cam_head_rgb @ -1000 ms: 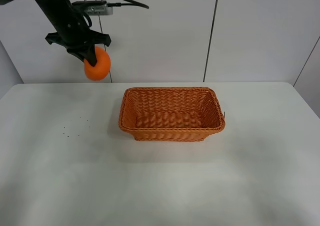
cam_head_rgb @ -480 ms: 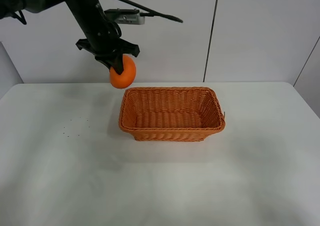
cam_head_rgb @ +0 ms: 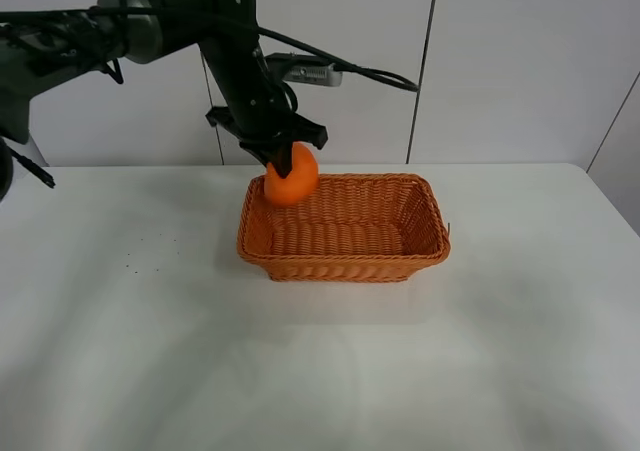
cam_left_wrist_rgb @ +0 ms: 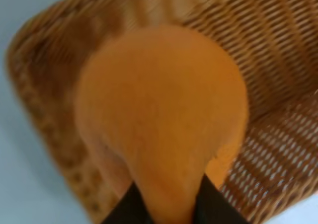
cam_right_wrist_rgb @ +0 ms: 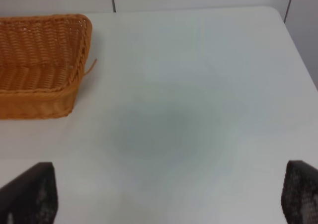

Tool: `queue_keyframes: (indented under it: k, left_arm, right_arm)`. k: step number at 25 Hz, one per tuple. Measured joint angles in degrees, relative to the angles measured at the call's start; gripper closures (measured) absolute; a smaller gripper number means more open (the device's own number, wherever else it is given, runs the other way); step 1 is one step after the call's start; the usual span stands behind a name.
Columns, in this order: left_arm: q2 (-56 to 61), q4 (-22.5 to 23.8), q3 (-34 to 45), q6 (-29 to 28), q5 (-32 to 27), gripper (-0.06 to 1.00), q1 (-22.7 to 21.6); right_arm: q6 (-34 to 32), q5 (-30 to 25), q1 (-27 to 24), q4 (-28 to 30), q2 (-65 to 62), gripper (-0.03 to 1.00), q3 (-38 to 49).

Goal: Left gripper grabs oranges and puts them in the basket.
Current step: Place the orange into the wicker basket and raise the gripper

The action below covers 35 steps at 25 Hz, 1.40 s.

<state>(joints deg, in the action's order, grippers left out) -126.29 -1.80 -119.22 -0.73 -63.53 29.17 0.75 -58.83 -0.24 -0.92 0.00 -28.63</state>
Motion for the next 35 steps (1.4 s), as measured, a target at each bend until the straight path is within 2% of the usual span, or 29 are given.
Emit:
queue_keyframes:
  k: [7, 25, 26, 28, 29, 30, 32, 35]
  left_arm:
    - [-3.75, 0.29, -0.07, 0.0, 5.14, 0.76, 2.14]
    - [-10.48, 0.16, -0.11, 0.06, 9.65, 0.76, 4.24]
    - [-10.66, 0.1, -0.11, 0.1, 9.59, 0.7, 4.24]
    - [-10.7, 0.1, -0.11, 0.1, 9.65, 0.31, 4.24]
    - [-10.81, 0.1, -0.11, 0.1, 9.65, 0.18, 4.24]
    - [-10.81, 0.1, -0.11, 0.1, 9.65, 0.1, 4.24]
    - [-10.87, 0.04, -0.11, 0.1, 9.58, 0.03, 4.24]
    - [-10.87, 0.04, -0.11, 0.1, 8.9, 0.0, 4.24]
  right_arm:
    - [0.0, 0.0, 0.0, -0.01, 0.0, 0.27, 0.0]
    - [0.0, 0.0, 0.0, -0.01, 0.0, 0.27, 0.0]
    - [0.0, 0.0, 0.0, -0.01, 0.0, 0.27, 0.0]
    - [0.0, 0.0, 0.0, 0.0, 0.0, 0.27, 0.0]
    - [0.0, 0.0, 0.0, 0.0, 0.0, 0.27, 0.0]
    - [0.0, 0.0, 0.0, 0.0, 0.0, 0.27, 0.0]
    - [0.0, 0.0, 0.0, 0.0, 0.0, 0.27, 0.0]
    - [0.0, 0.0, 0.0, 0.0, 0.0, 0.27, 0.0]
